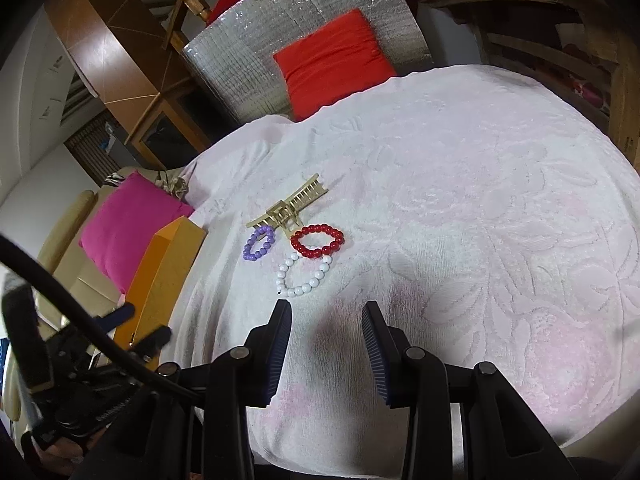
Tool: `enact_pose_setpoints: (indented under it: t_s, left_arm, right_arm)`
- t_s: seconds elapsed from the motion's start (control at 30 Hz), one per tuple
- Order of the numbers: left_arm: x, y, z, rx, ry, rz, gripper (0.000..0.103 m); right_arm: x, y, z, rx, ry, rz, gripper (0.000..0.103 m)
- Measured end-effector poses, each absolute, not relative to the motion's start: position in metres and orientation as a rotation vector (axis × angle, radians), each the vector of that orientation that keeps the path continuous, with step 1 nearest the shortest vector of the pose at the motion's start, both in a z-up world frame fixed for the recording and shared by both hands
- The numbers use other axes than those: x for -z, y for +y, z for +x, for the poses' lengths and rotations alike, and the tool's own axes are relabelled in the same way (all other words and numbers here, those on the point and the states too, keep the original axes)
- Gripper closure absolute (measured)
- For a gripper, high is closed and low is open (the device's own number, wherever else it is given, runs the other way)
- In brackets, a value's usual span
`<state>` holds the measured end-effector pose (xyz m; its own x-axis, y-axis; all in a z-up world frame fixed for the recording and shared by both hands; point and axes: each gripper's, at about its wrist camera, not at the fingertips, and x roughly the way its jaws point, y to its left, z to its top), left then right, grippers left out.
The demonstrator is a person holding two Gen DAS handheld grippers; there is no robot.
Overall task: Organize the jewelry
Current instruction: 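Move both tools back over the remaining bracelets and claw clip, then grasp the white pearl bracelet with the left tool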
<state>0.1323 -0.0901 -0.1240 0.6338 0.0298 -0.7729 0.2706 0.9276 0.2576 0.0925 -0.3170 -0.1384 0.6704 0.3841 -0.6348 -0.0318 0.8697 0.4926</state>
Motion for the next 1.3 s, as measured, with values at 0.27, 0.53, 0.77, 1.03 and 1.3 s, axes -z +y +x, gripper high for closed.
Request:
enact_pose_setpoints:
  t_s: [0.27,0.53,0.77,1.03,1.3]
  left_arm:
    - [0.143,-0.111,0.177,0.268,0.947,0.221,0.037]
    - [0.174,-0.149,0.215,0.35,1.041,0.115,0.035]
    - [0.193,-0.166,0.226,0.374,1.058,0.093,0.035]
    - [0.191,-0.149,0.219,0.403,1.017,0.078,0.084]
    - [0.18,-0.102,0.196,0.408,1.006,0.081,0.094]
  right_arm:
    - [0.142,-0.322,0.094,-0.236,0.823,0.521,0.063]
    - [0.147,-0.341,0.09,-0.226,0.829,0.604,0.063]
    - [0.15,-0.349,0.088,-0.218,0.835,0.635,0.063]
    - [0.15,-0.343,0.09,-0.208,0.839,0.605,0.063]
    - [0.153,-0.322,0.112,-0.212,0.901,0.525,0.063]
